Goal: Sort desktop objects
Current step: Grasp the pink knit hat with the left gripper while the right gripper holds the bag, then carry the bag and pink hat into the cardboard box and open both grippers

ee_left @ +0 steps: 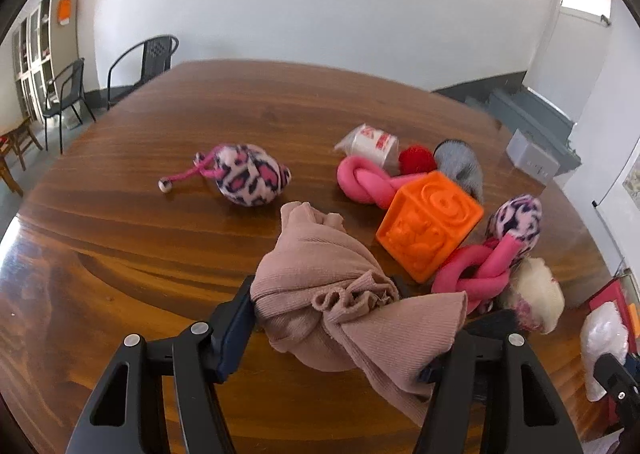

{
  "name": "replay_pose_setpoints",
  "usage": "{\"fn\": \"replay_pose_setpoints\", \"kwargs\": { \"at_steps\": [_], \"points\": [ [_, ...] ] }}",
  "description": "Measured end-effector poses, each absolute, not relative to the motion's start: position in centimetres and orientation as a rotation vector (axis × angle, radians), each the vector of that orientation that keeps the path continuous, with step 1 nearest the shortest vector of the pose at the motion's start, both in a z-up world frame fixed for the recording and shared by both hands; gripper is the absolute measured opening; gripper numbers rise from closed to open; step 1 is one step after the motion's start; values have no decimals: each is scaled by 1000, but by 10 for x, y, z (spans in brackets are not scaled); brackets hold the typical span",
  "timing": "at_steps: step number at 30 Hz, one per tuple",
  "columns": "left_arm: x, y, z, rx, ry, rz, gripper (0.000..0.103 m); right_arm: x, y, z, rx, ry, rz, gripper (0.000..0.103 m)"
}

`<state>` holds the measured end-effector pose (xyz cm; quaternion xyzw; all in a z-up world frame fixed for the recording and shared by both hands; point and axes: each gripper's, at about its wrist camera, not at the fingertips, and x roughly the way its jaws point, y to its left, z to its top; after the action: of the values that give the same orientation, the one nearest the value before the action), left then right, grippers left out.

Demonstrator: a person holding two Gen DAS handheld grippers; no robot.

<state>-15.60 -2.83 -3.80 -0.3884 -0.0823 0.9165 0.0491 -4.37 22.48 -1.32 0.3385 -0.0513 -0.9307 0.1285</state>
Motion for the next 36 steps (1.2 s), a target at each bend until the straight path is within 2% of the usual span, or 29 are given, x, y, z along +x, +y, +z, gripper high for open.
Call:
{"fn": "replay_pose_setpoints", "kwargs": {
  "at_steps": [9,14,21,28,36],
  "points": [
    [-130,-23,-16,-1067,-232,2819,65,-42,235,-9,951,-202,-2753,40],
    [-117,-16,-10,-1039,-244,2794,65,-32,253,-2,892,-294,-2809,40],
    [-97,12,-2,-995,-223,2742,65,15,323,14,832,-493,-2979,40],
    [-79,51,9,-951,-192,2660,65,48,403,30,893,-554,-3179,40],
    [-60,93,21,-911,-114,2584,65,40,461,34,1011,-623,-3235,41]
  ]
}}
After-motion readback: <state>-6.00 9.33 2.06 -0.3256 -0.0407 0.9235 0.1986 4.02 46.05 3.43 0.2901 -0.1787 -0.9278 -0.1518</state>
